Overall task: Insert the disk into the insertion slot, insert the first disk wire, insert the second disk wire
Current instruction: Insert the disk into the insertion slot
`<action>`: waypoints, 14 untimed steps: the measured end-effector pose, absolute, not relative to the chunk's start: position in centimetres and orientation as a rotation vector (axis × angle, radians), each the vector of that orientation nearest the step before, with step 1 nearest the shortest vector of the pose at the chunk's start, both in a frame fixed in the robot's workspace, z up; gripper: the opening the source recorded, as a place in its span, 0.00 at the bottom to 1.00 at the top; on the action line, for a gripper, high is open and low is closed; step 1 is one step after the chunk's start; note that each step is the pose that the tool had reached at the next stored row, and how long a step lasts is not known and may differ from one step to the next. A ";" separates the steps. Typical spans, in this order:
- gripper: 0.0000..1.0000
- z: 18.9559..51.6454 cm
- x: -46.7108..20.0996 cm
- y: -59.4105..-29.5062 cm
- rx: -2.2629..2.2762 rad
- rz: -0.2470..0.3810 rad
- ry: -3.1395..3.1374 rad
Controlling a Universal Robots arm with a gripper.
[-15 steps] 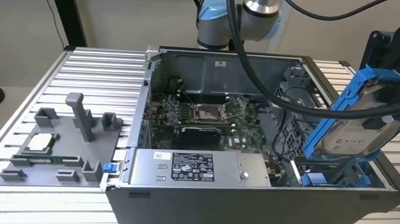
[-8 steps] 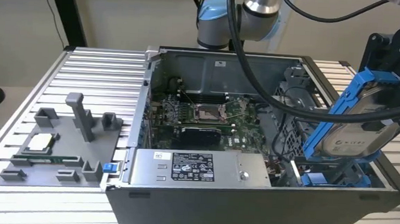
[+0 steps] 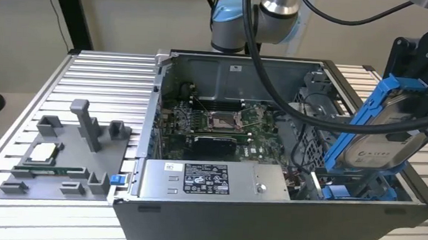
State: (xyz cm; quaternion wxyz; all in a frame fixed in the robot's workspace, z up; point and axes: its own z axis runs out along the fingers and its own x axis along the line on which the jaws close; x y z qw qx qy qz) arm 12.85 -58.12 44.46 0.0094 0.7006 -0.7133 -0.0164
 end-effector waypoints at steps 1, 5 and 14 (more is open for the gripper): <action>0.00 44.4 12.9 -58.1 2.188 -0.051 -2.227; 0.00 44.3 12.9 -58.1 2.188 -0.051 -2.227; 0.00 44.2 12.9 -58.1 2.188 -0.051 -2.227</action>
